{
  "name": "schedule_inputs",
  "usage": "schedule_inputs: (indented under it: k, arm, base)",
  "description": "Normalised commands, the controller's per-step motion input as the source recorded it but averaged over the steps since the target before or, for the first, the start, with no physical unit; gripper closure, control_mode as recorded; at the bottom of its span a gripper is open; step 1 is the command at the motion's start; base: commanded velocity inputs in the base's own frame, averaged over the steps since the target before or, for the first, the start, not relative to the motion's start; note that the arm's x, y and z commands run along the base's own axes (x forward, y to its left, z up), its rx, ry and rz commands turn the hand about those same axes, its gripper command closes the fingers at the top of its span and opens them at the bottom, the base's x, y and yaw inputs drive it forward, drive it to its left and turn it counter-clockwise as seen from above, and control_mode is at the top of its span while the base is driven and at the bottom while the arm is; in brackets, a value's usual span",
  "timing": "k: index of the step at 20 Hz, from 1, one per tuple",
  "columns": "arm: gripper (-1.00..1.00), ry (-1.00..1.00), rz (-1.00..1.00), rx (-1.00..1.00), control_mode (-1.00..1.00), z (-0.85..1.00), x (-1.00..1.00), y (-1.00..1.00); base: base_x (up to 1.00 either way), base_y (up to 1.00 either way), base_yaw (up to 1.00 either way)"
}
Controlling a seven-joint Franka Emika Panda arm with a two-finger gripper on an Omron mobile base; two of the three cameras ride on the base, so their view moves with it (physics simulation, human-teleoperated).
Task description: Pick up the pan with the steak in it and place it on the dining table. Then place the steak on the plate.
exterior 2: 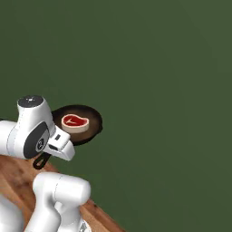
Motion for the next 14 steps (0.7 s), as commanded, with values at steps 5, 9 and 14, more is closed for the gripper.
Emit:
schedule_inputs:
  k: [5, 9, 14]
  arm:
    - [1.0, 0.0, 0.0, 0.0, 1.0, 0.0, 0.0, 0.0]
    - [1.0, 0.0, 0.0, 0.0, 1.0, 0.0, 0.0, 0.0]
    - [1.0, 0.0, 0.0, 0.0, 1.0, 0.0, 0.0, 0.0]
  base:
    - [-0.02, 0.0, 0.5]
    - [-0.02, 0.0, 0.5]
    - [-0.02, 0.0, 0.5]
